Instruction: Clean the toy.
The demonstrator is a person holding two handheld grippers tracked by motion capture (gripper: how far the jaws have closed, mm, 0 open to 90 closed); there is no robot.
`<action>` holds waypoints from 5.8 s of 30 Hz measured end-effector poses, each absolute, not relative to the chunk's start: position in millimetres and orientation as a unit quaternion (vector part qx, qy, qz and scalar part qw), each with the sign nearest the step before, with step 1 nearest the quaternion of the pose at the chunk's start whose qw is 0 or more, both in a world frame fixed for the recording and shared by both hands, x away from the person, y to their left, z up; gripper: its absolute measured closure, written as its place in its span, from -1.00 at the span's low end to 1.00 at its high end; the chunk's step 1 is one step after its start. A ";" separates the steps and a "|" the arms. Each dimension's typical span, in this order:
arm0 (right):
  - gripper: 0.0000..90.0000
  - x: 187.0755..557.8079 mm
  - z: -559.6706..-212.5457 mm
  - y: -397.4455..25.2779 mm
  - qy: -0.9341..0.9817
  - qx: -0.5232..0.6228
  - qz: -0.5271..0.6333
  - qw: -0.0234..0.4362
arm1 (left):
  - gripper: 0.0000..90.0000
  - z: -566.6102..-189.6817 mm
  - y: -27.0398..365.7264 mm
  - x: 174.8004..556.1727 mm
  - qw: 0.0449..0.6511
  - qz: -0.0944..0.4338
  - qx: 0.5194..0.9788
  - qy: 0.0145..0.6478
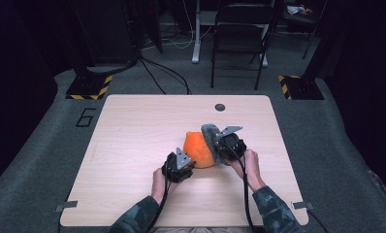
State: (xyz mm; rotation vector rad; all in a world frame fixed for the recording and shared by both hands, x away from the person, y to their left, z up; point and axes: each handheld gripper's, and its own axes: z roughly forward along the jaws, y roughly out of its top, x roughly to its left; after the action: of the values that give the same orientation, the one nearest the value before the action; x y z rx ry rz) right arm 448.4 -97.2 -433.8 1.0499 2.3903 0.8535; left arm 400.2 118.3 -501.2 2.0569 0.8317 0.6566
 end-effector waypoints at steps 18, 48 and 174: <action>0.71 426.8 -392.3 -89.7 0.837 0.351 0.380 0.178 | 0.84 -474.2 121.5 392.0 0.460 0.204 0.812 0.296; 0.71 463.5 -456.3 -124.7 0.846 0.431 0.266 0.166 | 0.79 -481.8 127.2 397.6 0.460 0.182 0.813 0.309; 0.72 426.8 -408.5 -73.9 0.861 0.336 0.319 0.212 | 0.87 -476.3 125.4 390.6 0.467 0.206 0.812 0.283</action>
State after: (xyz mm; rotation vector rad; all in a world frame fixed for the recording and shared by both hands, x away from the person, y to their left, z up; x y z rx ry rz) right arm 426.8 -73.9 -408.5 0.9330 2.3901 0.8847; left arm 390.6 125.4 -476.3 1.9930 0.6941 0.5052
